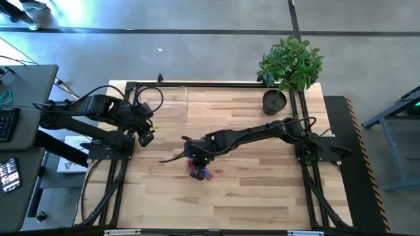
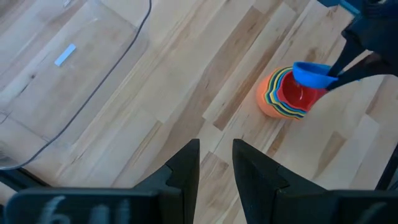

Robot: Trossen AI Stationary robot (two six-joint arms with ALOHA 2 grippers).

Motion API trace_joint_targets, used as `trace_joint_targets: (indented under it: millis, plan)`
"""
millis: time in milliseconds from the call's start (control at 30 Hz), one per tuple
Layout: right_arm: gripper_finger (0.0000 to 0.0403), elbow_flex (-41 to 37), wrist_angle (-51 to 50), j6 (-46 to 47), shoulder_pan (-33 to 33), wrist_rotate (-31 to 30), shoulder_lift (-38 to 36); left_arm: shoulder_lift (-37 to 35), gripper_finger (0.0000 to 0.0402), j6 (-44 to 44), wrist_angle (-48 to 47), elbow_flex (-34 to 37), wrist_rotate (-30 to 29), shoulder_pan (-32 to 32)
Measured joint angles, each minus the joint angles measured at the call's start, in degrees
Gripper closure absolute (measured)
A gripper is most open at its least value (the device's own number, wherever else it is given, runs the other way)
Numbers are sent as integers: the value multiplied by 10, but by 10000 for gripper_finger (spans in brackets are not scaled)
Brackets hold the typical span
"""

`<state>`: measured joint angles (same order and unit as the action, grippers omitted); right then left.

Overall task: Nest measuring cups in basket
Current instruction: Stack the blue measuring cup on top of the red measuring cup

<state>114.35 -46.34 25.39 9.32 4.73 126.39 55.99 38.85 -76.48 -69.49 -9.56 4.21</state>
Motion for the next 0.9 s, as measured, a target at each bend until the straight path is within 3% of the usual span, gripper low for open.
trace_joint_targets:
  millis: [400,900]
  plan:
    - [396,0,5,-69,13,-7,14,0,316,1,0,0,0,0]
    - [392,0,6,-74,12,1,16,0,316,1,0,0,0,0]
